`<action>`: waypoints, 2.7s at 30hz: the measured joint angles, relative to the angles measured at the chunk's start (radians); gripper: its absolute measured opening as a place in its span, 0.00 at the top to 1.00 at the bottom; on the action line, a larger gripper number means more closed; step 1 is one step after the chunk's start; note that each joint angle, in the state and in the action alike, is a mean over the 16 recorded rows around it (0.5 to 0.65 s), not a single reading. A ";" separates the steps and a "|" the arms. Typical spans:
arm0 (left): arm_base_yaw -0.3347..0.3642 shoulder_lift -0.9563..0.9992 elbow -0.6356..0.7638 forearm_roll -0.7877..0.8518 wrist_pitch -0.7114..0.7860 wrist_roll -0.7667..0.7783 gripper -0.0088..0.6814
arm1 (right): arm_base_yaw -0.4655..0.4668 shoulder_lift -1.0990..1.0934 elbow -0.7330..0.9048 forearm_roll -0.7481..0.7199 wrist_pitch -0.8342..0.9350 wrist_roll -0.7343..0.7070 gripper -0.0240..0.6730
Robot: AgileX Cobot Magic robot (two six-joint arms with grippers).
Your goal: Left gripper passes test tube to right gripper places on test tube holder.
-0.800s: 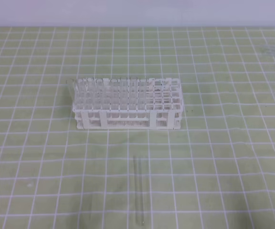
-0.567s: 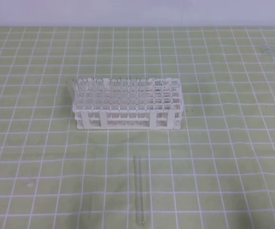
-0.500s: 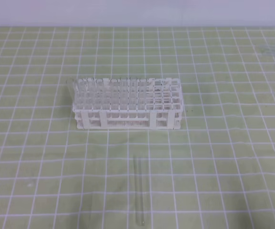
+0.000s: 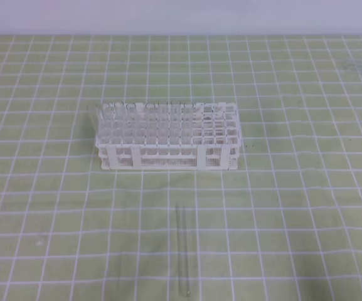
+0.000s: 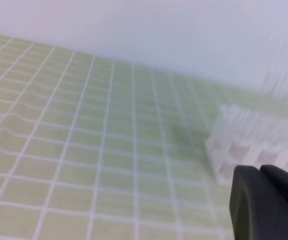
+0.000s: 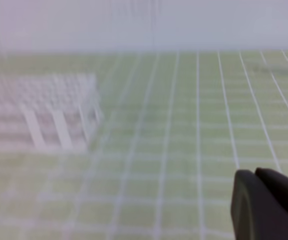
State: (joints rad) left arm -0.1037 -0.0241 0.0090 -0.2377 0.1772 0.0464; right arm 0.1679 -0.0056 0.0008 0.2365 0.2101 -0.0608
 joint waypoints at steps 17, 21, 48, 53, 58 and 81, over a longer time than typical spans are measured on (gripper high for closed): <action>0.000 0.001 -0.005 -0.254 -0.106 -0.034 0.99 | 0.000 0.000 0.000 0.384 -0.180 0.002 0.99; 0.000 0.015 -0.033 -0.263 -0.083 -0.035 0.99 | 0.000 0.007 -0.020 0.408 -0.162 0.002 0.99; -0.025 0.822 -0.643 -0.352 0.539 0.163 0.99 | 0.000 0.666 -0.525 0.197 0.321 -0.008 0.99; -0.099 0.918 -0.662 -0.381 0.525 0.163 0.99 | 0.000 0.717 -0.528 0.195 0.322 -0.016 0.99; -0.218 1.011 -0.670 -0.384 0.472 0.129 0.99 | 0.000 0.749 -0.528 0.194 0.322 -0.023 0.99; -0.671 1.504 -1.037 -0.158 0.565 -0.148 0.98 | 0.000 0.777 -0.528 0.190 0.327 -0.027 0.99</action>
State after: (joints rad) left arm -0.7746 1.4803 -1.0284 -0.3960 0.7418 -0.1012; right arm 0.1679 0.7717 -0.5273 0.4266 0.5367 -0.0877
